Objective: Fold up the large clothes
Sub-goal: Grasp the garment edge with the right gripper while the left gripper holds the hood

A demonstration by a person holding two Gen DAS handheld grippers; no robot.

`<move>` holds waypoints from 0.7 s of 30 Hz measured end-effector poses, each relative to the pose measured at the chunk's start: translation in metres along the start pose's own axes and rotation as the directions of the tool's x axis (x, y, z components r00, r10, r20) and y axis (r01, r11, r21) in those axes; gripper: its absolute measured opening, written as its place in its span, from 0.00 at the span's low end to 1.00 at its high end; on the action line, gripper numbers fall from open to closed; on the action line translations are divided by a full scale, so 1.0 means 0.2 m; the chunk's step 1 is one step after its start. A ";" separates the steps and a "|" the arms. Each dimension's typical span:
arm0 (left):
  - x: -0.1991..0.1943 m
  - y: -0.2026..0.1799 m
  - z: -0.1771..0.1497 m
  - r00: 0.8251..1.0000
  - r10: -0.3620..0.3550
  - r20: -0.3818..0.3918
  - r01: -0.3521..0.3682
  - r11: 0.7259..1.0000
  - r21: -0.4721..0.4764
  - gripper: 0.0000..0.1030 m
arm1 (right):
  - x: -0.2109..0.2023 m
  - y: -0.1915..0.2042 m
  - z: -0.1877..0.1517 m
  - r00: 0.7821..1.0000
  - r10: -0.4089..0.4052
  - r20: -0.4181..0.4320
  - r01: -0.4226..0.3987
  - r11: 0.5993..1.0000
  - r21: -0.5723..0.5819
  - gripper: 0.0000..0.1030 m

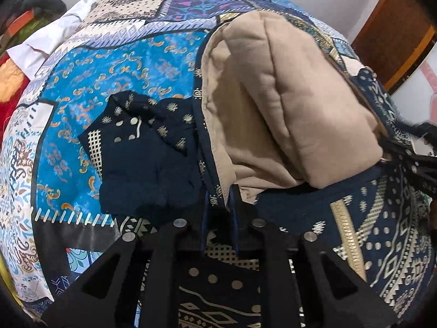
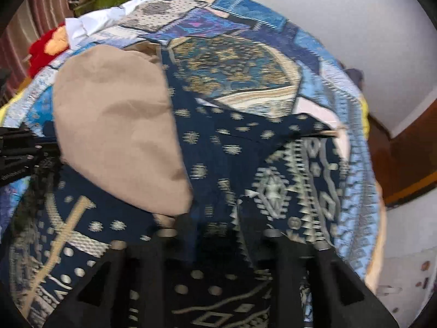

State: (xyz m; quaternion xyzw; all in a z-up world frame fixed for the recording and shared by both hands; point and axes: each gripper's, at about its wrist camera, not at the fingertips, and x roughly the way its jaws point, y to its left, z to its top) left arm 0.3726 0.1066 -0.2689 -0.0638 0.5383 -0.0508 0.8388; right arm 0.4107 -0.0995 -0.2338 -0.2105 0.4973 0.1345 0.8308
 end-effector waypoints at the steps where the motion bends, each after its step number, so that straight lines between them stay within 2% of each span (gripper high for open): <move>1: 0.01 0.00 -0.01 1.000 0.006 -0.002 -0.006 1.000 0.000 0.17 | -0.01 -0.01 -0.01 0.997 -0.071 0.014 0.071 0.997 -0.006 0.82; 2: 0.01 0.01 -0.02 1.000 0.010 0.000 -0.010 1.000 0.000 0.20 | -0.02 -0.02 -0.03 0.993 -0.111 0.030 0.111 0.994 -0.009 0.91; 3: 0.01 0.01 -0.03 1.000 0.015 0.004 -0.015 1.000 0.000 0.22 | -0.03 -0.04 -0.05 0.993 -0.109 0.041 0.110 0.994 -0.008 0.91; 4: 0.00 0.02 -0.04 1.000 0.019 0.008 -0.019 1.000 0.002 0.23 | -0.03 -0.06 -0.06 0.996 -0.085 0.032 0.085 0.996 0.000 0.91; 8: -0.06 0.04 -0.04 1.000 0.026 0.012 -0.026 1.000 -0.006 0.43 | -0.08 -0.17 -0.07 0.998 0.053 0.015 -0.054 0.996 0.078 0.91; 10: -0.11 0.06 -0.03 1.000 0.013 0.017 -0.013 1.000 -0.008 0.45 | -0.11 -0.19 -0.05 0.995 0.095 0.024 -0.097 0.990 0.102 0.91; 13: -0.17 0.09 0.01 0.999 0.035 0.036 -0.035 0.999 0.006 0.46 | -0.19 -0.18 0.01 0.985 0.161 0.061 -0.167 0.980 0.112 0.91; 16: -0.23 0.11 0.09 0.997 0.048 0.067 -0.049 0.999 0.015 0.54 | -0.22 -0.17 0.09 0.976 0.195 0.098 -0.206 0.972 0.113 0.91; 21: -0.20 0.15 0.28 0.994 0.055 0.093 -0.055 0.998 0.005 0.55 | -0.17 -0.15 0.28 0.955 0.267 0.127 -0.283 0.950 0.134 0.91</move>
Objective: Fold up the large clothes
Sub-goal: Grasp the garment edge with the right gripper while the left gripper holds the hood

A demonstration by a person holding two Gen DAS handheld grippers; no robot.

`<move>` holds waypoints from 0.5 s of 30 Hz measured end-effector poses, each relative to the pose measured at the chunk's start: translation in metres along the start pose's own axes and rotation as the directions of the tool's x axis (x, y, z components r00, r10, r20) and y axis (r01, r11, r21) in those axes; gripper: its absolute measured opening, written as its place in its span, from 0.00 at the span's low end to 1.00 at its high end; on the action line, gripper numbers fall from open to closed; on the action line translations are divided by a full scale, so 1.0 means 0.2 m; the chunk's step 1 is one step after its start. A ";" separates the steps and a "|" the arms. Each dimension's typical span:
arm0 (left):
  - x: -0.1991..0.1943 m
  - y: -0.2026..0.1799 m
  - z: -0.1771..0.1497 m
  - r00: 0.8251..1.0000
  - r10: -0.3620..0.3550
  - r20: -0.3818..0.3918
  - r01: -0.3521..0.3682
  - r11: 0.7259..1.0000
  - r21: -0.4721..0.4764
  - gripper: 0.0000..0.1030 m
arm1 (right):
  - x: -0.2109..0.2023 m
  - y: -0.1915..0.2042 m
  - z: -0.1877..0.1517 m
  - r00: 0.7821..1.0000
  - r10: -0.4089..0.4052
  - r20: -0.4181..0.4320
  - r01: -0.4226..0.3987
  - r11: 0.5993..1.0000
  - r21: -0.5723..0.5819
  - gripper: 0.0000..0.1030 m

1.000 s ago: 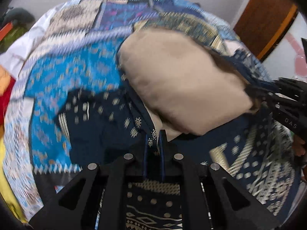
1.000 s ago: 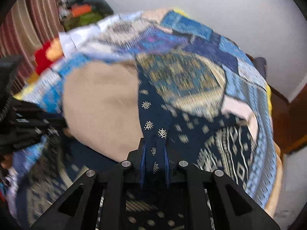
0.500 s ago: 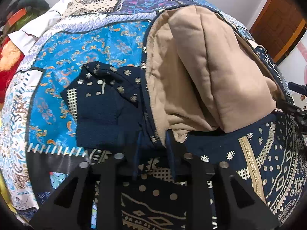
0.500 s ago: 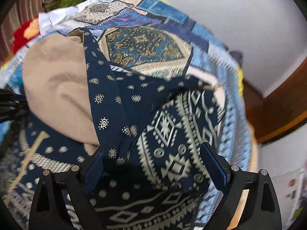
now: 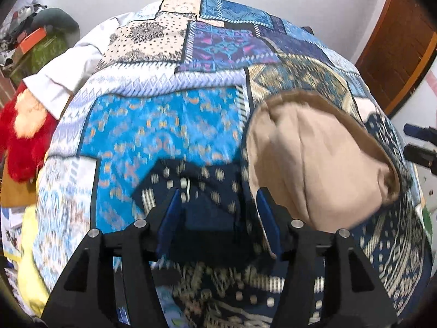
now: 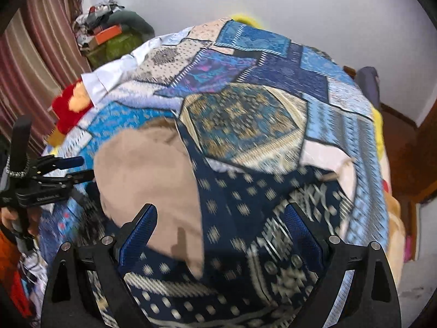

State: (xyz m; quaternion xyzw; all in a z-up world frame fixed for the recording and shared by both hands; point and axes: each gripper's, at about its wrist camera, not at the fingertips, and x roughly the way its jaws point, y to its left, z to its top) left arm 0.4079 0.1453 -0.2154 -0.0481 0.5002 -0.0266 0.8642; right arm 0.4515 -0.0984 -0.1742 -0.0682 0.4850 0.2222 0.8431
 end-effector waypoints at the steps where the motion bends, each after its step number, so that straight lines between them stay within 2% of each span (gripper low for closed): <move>1: 0.03 0.00 0.04 1.000 -0.010 -0.004 0.010 1.000 -0.006 0.55 | 0.02 0.01 0.02 1.000 0.010 -0.003 -0.010 1.000 0.003 0.91; 4: 0.16 0.00 0.15 0.999 -0.047 -0.024 0.046 0.999 -0.022 0.55 | 0.13 0.02 0.13 0.999 0.043 -0.008 -0.043 0.999 0.031 0.91; 7: 0.28 0.00 0.22 0.992 -0.116 -0.052 0.113 0.992 -0.055 0.55 | 0.28 0.02 0.23 0.997 0.068 -0.028 -0.066 0.996 0.059 0.91; 10: 0.38 -0.02 0.27 0.980 -0.188 -0.065 0.181 0.979 -0.095 0.55 | 0.44 0.01 0.29 0.993 0.100 -0.067 -0.094 0.992 0.082 0.85; 12: 0.44 -0.05 0.29 0.974 -0.214 -0.075 0.206 0.973 -0.102 0.55 | 0.53 0.01 0.32 0.988 0.124 -0.097 -0.115 0.989 0.094 0.66; 13: 0.47 -0.06 0.29 0.971 -0.222 -0.084 0.213 0.972 -0.103 0.55 | 0.59 0.02 0.33 0.982 0.142 -0.123 -0.130 0.986 0.102 0.62; 14: 0.49 -0.07 0.29 0.968 -0.232 -0.097 0.222 0.970 -0.101 0.50 | 0.63 0.02 0.33 0.978 0.157 -0.138 -0.142 0.984 0.109 0.52; 15: 0.51 -0.09 0.29 0.965 -0.240 -0.107 0.230 0.969 -0.094 0.39 | 0.67 0.02 0.33 0.972 0.175 -0.154 -0.157 0.980 0.123 0.44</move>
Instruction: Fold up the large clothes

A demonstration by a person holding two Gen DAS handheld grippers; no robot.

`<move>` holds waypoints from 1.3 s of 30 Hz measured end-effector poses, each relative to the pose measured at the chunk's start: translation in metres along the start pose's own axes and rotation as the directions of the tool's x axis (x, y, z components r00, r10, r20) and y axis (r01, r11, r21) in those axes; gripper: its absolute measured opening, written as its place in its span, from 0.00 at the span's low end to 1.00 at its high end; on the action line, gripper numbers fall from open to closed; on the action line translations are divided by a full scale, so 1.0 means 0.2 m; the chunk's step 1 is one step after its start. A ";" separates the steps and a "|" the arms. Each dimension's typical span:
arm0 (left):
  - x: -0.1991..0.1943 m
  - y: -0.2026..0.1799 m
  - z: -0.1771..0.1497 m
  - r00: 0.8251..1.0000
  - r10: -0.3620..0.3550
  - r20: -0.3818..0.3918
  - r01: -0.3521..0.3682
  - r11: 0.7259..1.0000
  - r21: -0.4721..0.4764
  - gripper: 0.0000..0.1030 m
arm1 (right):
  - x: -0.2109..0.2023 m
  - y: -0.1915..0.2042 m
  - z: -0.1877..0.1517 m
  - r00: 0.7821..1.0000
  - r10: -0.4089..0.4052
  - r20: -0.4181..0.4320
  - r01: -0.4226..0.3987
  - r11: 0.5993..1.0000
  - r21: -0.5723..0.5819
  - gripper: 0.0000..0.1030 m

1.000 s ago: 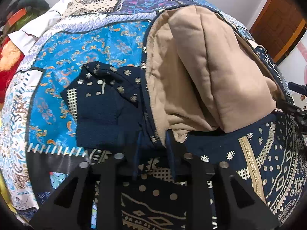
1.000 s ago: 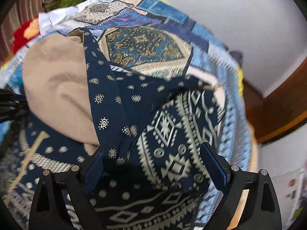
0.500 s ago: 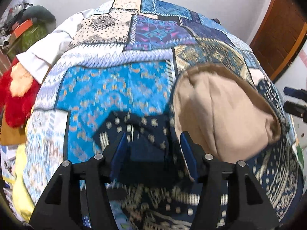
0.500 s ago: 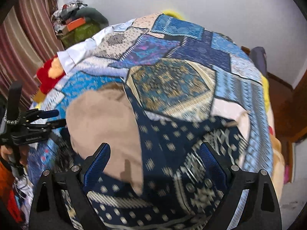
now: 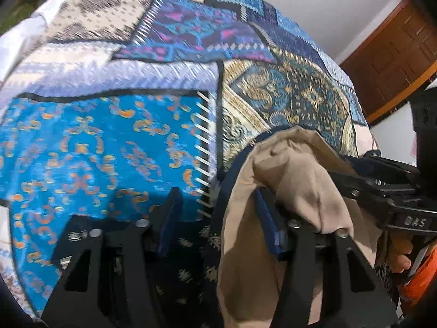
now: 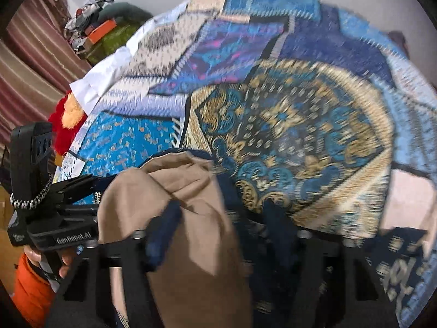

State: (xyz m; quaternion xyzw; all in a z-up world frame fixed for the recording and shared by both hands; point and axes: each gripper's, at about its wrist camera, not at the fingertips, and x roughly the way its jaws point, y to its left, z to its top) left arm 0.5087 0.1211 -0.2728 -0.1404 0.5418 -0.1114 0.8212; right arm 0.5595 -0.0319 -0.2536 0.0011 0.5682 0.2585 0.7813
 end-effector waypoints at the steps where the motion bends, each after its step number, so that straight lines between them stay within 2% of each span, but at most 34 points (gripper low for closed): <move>1: 0.02 -0.01 -0.01 1.000 -0.005 -0.016 0.005 1.000 0.010 0.30 | 0.02 -0.01 0.00 1.000 0.008 -0.004 -0.008 1.000 0.010 0.39; 2: 0.03 -0.02 -0.01 1.000 -0.003 -0.025 0.003 1.000 0.016 0.14 | 0.03 -0.01 0.00 1.000 0.015 -0.003 -0.015 1.000 0.013 0.32; 3: 0.03 -0.04 -0.03 1.000 0.010 -0.026 -0.009 1.000 0.023 0.06 | 0.03 -0.01 -0.01 1.000 0.020 0.002 -0.020 1.000 0.011 0.24; 5: -0.02 -0.08 -0.05 0.999 0.048 0.012 -0.049 0.997 0.061 0.06 | 0.00 0.01 -0.02 0.999 0.029 0.025 -0.029 1.000 -0.005 0.15; 8: -0.15 -0.17 -0.08 0.993 0.086 0.080 -0.094 0.989 0.113 0.06 | -0.09 0.05 -0.06 0.998 0.021 0.064 -0.019 0.999 -0.035 0.10; 14: -0.51 -0.32 -0.21 0.976 0.104 0.194 -0.143 0.969 0.203 0.06 | -0.38 0.14 -0.18 0.991 0.044 0.127 -0.031 0.995 -0.096 0.09; 18: -0.68 -0.42 -0.34 0.966 0.111 0.233 -0.171 0.952 0.254 0.06 | -0.59 0.24 -0.31 0.984 0.064 0.169 -0.039 0.989 -0.144 0.09; 23: -0.78 -0.49 -0.55 0.964 0.116 0.240 -0.186 0.939 0.291 0.06 | -0.77 0.35 -0.52 0.979 0.078 0.188 -0.040 0.979 -0.198 0.09; 28: -0.81 -0.54 -0.77 0.976 0.070 0.206 -0.132 0.943 0.306 0.06 | -0.85 0.42 -0.74 0.982 0.059 0.178 -0.019 0.976 -0.219 0.09; 31: -0.78 -0.54 -0.88 0.984 0.065 0.167 -0.116 0.942 0.316 0.06 | -0.90 0.41 -0.84 0.981 0.015 0.194 0.025 0.978 -0.205 0.09; 34: -0.72 -0.52 -0.97 0.987 0.111 0.118 -0.143 0.939 0.314 0.06 | -0.92 0.36 -0.90 0.981 -0.045 0.190 0.077 0.983 -0.166 0.09; 37: -0.69 -0.46 -0.97 0.986 0.143 0.084 -0.161 0.947 0.279 0.07 | -0.91 0.28 -0.93 0.976 -0.124 0.180 0.151 0.978 -0.147 0.09; 39: -0.71 -0.41 -0.93 0.986 0.144 0.080 -0.159 0.957 0.243 0.12 | -0.89 0.21 -0.93 0.973 -0.169 0.157 0.189 0.974 -0.125 0.09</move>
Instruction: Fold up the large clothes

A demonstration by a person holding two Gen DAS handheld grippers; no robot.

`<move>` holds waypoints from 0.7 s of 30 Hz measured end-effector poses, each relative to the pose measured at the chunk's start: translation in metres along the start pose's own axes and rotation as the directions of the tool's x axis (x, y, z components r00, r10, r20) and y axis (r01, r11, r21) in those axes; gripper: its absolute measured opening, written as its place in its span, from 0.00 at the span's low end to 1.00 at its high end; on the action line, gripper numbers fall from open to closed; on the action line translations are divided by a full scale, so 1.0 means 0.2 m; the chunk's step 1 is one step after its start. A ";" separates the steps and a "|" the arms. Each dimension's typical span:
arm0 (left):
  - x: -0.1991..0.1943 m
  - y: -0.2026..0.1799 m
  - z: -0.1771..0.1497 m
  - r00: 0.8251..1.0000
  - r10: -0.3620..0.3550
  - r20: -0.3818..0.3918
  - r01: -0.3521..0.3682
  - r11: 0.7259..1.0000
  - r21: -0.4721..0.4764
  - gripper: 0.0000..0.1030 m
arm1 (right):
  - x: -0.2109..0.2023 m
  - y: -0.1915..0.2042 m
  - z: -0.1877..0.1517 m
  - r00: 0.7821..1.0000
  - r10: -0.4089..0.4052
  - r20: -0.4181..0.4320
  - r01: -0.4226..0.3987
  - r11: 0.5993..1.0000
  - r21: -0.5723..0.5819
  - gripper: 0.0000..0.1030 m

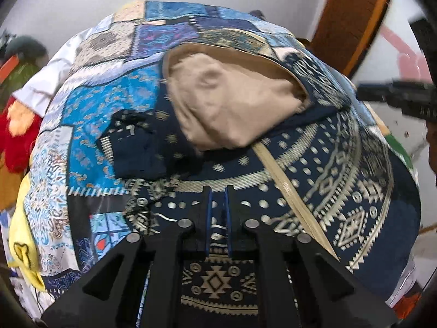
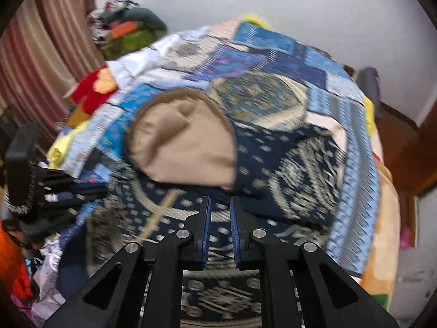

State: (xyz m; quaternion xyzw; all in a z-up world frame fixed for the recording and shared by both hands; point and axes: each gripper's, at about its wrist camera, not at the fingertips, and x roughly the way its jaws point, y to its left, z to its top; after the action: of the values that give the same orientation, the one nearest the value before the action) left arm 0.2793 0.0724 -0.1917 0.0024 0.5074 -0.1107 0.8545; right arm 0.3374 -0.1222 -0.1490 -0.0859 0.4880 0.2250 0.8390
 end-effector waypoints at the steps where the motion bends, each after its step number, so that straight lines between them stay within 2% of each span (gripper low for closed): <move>1: -0.01 0.03 0.02 1.000 0.001 0.008 -0.001 1.000 -0.017 0.14 | 0.01 -0.03 0.01 1.000 -0.013 -0.008 0.013 1.000 0.001 0.09; 4: -0.05 0.12 0.12 0.998 0.022 0.056 -0.018 0.998 -0.067 0.36 | 0.02 -0.08 0.04 1.000 -0.029 -0.006 0.029 1.000 -0.010 0.09; 5: -0.06 0.15 0.15 0.997 0.033 0.071 -0.027 0.997 -0.079 0.47 | 0.02 -0.08 0.06 0.999 -0.032 0.004 0.032 0.999 -0.019 0.09; 6: -0.06 0.17 0.20 0.995 0.040 0.087 -0.032 0.995 -0.091 0.52 | 0.03 -0.08 0.08 0.999 -0.037 0.013 0.037 0.999 -0.025 0.09; 10: 0.01 0.24 0.39 0.995 0.029 0.098 -0.016 0.992 -0.123 0.58 | 0.11 -0.06 0.23 0.998 -0.046 0.032 0.048 0.998 -0.048 0.09; 15: 0.21 0.31 0.62 0.997 0.003 0.075 0.008 0.988 -0.155 0.59 | 0.34 0.01 0.42 1.000 -0.017 0.005 0.018 0.996 -0.082 0.10; 19: 0.43 0.34 0.76 0.998 -0.067 0.016 0.069 0.981 -0.179 0.59 | 0.50 0.06 0.52 0.999 -0.037 -0.002 0.036 0.991 -0.127 0.09; 21: 0.55 0.33 0.81 0.993 -0.116 -0.022 0.110 0.977 -0.182 0.59 | 0.55 0.05 0.56 1.000 -0.015 -0.009 0.014 0.993 -0.120 0.09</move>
State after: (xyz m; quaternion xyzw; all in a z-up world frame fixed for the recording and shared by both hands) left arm 0.4838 0.0979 -0.2152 -0.1021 0.5285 -0.1127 0.8352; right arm 0.4659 -0.0404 -0.1858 -0.1410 0.4772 0.2473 0.8314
